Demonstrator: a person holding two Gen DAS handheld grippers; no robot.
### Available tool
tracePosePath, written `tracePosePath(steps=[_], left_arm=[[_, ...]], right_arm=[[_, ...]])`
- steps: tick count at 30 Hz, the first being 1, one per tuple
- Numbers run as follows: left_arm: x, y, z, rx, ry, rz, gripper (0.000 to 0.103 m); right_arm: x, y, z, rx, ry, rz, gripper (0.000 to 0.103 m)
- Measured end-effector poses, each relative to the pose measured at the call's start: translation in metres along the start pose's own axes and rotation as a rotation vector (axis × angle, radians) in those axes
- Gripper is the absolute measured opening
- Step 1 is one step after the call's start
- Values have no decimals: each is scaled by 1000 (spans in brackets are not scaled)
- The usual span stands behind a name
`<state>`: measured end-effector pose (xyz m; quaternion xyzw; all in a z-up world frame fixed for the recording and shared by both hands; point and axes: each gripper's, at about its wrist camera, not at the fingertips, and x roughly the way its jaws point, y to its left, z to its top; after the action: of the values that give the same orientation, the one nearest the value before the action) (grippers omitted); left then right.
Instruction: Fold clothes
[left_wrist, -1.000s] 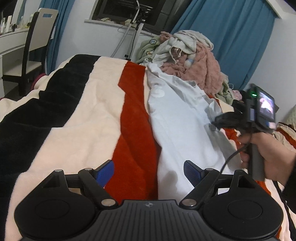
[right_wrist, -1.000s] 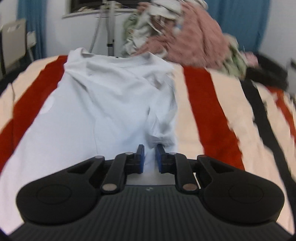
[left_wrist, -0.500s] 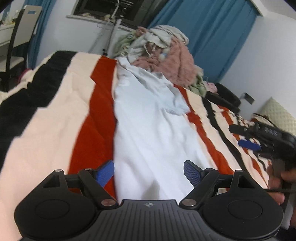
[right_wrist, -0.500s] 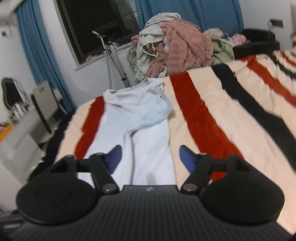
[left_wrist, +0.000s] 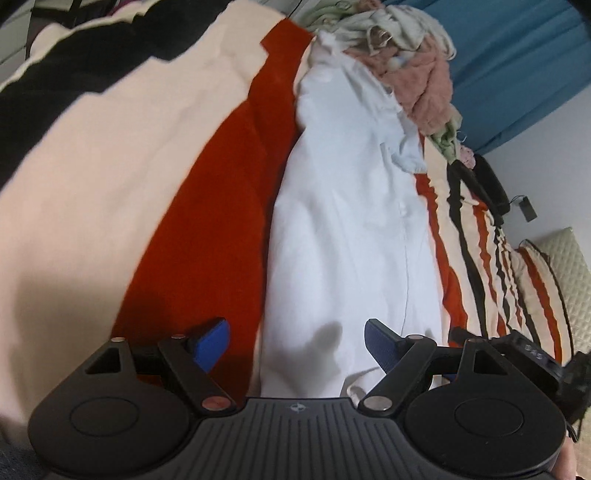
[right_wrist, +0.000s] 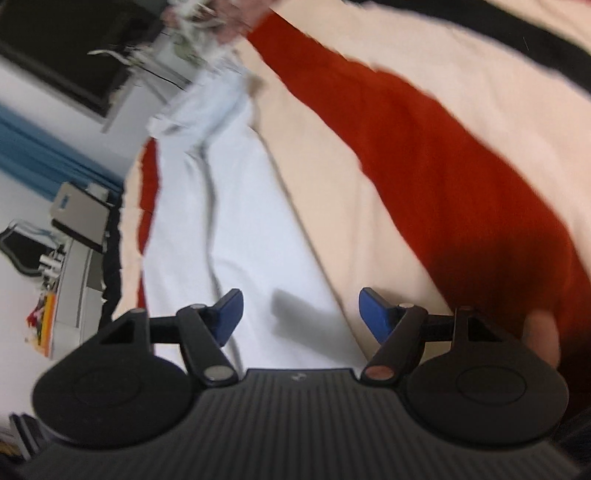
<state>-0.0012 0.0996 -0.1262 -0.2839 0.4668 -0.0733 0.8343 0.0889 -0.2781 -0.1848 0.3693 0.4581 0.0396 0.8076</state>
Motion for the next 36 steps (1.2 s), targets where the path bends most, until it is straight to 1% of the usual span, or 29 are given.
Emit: tracePosePath(steps=[2,4,5,8,9,12,13,17,20,22,24,27,30,33,35,36], left_arm=[[-2,-6,-4,50,-12,22,80],[-7,-20,-8,122,-58,20,76],[-10,-27,-10,158,-84,17,76],[-24,-54,-21,328,-168,-7,77],[-24,-60,-25,366,-169,-25,77],[-15,-74,-32,435,-117,-79,75],[-10,-76,-34,445,-89,-96,73],[8,-78,-39,420,35,-203,71],[22,-77,-44,408,106,-232,71],[28,-76,-46,402,148,-258,62],[29,-77,-50,411,175,-302,61],[32,-85,-56,449,193,-344,61],[30,-92,-61,484,185,-380,64],[30,-96,-66,506,185,-374,65],[26,-91,-61,475,157,-358,67],[22,-87,-58,456,140,-351,71]], right_arm=[[2,0,-2,8,0,-2,72],[-4,4,-5,-12,-32,17,72],[-8,6,-7,-32,-53,25,72],[-25,13,-12,-99,-126,30,72],[-30,15,-14,-117,-144,34,72],[-41,16,-21,-149,-157,50,72],[-43,15,-22,-149,-161,48,72],[-51,11,-25,-149,-178,41,73],[-51,8,-26,-136,-174,34,73],[-47,6,-25,-122,-160,33,73],[-45,5,-25,-111,-153,30,73],[-44,4,-25,-105,-145,30,73],[-43,3,-25,-95,-135,34,73],[-42,2,-25,-85,-129,39,73],[-42,2,-25,-82,-132,40,73],[-42,2,-25,-82,-132,39,73]])
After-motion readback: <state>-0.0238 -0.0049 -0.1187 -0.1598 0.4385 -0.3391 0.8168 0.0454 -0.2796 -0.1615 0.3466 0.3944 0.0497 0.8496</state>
